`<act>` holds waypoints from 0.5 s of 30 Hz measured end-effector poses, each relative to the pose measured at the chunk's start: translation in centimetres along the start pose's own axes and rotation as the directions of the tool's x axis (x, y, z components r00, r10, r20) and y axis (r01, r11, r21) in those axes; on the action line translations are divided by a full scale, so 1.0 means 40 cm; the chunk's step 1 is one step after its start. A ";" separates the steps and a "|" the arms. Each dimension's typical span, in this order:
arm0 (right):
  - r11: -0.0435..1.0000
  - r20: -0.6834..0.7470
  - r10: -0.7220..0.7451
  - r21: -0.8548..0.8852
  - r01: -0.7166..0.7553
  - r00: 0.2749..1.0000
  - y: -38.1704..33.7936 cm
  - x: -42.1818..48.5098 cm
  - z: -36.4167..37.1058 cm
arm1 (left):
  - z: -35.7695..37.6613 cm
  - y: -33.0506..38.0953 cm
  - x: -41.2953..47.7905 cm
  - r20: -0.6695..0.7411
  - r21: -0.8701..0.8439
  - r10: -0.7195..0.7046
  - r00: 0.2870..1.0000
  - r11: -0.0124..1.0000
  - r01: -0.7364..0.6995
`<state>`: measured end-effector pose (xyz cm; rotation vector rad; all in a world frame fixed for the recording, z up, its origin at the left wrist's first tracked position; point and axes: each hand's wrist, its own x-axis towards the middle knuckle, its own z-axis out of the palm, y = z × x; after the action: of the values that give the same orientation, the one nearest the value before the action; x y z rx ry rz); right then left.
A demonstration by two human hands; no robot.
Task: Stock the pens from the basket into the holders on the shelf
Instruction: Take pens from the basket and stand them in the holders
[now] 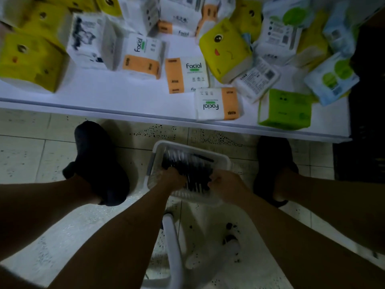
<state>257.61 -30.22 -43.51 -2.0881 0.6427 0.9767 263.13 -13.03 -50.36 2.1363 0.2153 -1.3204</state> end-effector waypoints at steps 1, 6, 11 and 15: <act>1.000 0.004 0.002 -0.010 -0.002 1.000 0.001 0.002 0.003 | -0.001 0.002 0.003 -0.023 0.007 0.004 1.000 1.000 -0.004; 1.000 0.010 0.001 0.017 -0.002 1.000 -0.003 0.021 0.022 | -0.017 -0.014 0.013 -0.071 0.038 0.015 0.997 0.999 -0.012; 0.999 0.008 -0.039 -0.030 0.040 0.999 -0.011 0.061 0.012 | -0.023 -0.024 0.001 -0.140 -0.060 0.068 0.988 0.995 -0.077; 0.968 0.033 -0.126 -0.213 0.130 0.991 -0.017 0.096 0.026 | 0.007 -0.029 -0.042 -0.304 -0.016 0.072 0.950 0.997 -0.080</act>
<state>259.87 -29.50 -46.76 -2.2746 0.3997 1.0296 261.59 -11.97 -49.51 2.2926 0.2711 -0.9353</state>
